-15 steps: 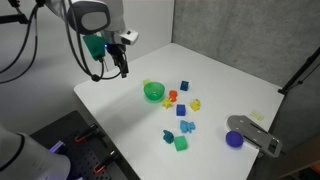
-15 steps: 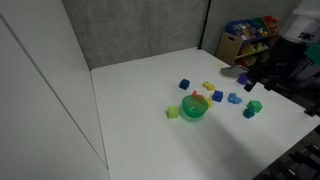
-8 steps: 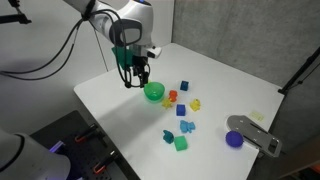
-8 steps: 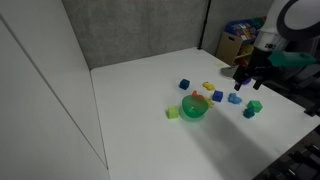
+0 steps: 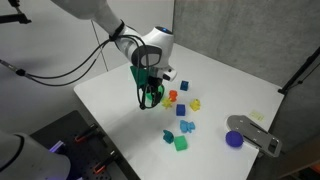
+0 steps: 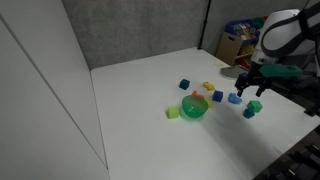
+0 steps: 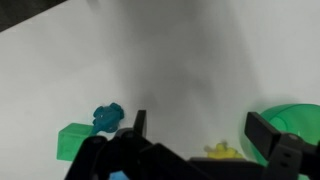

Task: Pick up the blue horse shaped toy from the table and put it in the green bowl

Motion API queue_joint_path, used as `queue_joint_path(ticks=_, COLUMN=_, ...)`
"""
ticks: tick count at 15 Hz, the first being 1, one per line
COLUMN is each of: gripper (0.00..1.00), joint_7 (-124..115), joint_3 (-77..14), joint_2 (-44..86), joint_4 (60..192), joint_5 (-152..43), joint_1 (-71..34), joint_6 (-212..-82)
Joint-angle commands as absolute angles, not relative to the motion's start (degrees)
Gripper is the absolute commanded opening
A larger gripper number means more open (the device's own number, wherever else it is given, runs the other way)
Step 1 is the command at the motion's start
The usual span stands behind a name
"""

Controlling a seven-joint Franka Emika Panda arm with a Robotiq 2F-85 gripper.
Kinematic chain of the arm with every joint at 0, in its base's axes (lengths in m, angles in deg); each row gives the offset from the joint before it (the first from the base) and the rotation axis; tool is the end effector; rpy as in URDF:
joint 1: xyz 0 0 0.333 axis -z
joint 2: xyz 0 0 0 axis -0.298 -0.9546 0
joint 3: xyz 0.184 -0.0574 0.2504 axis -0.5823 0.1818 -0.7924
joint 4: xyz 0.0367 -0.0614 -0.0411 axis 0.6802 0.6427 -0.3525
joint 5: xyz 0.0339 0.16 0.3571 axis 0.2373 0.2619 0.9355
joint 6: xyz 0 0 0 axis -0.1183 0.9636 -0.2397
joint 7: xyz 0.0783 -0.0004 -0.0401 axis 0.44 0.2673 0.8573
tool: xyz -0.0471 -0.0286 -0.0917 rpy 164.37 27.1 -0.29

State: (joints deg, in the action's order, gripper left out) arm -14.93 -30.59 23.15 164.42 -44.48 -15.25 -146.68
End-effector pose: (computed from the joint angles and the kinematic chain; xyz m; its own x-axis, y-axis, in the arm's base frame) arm 0.5086 -0.0595 0.2291 0.8732 -0.4459 -0.1964 -0.4545 -0.8908 0.0018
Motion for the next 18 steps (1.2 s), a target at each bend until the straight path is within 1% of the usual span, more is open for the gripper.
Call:
queue_joint_path(ticks=1, gripper=1.0, joint_7=-17.49, joint_3=-28.72, joint_2=18.93, joint_4=164.36, joint_5=-44.89, joint_1=-14.37, joint_6=-152.59)
queue_joint_path(ticks=5, gripper=1.0, joint_7=-18.53, joint_3=-26.28, joint_2=13.44, joint_4=164.37, joint_5=-44.3, joint_1=-13.16, joint_6=-159.29)
queue_joint_path(ticks=10, gripper=1.0, joint_7=-19.79, joint_3=-23.43, joint_2=8.45, joint_4=164.19, joint_5=-43.69, joint_1=-11.93, joint_6=-164.2)
queue_joint_path(ticks=18, gripper=1.0, joint_7=-22.39, joint_3=-23.0, joint_2=1.66, joint_4=163.58, joint_5=-41.78, joint_1=-12.53, joint_6=-174.06)
